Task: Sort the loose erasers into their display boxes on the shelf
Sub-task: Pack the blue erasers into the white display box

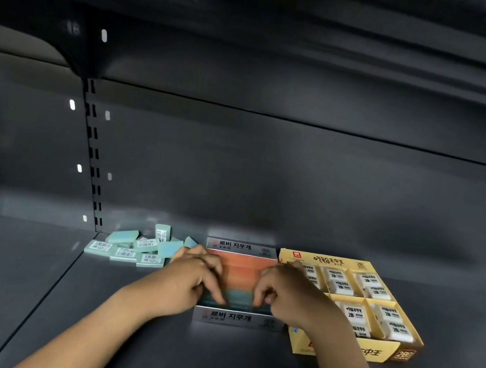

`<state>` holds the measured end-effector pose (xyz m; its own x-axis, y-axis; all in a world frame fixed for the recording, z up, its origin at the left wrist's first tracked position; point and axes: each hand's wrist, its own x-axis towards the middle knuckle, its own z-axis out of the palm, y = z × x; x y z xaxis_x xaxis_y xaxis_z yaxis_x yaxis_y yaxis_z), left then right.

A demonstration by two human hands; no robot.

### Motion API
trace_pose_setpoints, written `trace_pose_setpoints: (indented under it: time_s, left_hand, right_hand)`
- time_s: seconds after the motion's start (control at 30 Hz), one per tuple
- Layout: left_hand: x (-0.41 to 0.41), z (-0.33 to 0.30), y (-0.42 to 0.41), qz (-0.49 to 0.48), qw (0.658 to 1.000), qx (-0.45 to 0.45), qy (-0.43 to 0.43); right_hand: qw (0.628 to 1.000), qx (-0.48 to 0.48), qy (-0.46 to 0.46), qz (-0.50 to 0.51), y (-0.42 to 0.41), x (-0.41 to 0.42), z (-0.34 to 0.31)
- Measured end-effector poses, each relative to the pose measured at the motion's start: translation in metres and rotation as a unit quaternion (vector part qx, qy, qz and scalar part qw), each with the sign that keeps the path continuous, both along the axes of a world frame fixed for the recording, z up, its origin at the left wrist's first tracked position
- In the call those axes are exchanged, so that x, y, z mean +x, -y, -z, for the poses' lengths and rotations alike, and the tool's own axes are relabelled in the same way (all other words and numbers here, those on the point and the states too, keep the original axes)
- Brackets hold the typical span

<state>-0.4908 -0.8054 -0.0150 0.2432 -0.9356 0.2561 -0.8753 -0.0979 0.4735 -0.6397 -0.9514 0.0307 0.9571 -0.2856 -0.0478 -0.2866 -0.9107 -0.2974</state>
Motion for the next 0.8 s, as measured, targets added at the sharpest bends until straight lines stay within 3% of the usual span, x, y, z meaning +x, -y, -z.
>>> trace_pose_setpoints:
  time_s: [0.17,0.4,0.57,0.7,0.8]
  left_hand:
    - [-0.005,-0.004,0.001,0.02,0.998,0.002,0.061]
    - [0.015,0.001,-0.008,0.007,0.996,-0.083,0.013]
    - [0.061,-0.013,-0.037,-0.123,0.977,-0.173,0.009]
    - [0.109,-0.004,-0.063,-0.3,0.945,-0.127,0.008]
    - [0.121,0.005,-0.076,-0.372,0.925,-0.072,-0.014]
  right_hand:
    - [1.0,-0.012,-0.013,-0.004,0.001,0.006,0.004]
    - [1.0,-0.01,0.01,-0.011,-0.004,0.005,-0.001]
    - [0.997,0.012,0.069,-0.019,-0.009,0.017,-0.012]
    - [0.99,-0.009,0.127,-0.052,-0.013,0.044,-0.017]
    - [0.987,-0.007,0.146,-0.073,-0.026,0.071,-0.016]
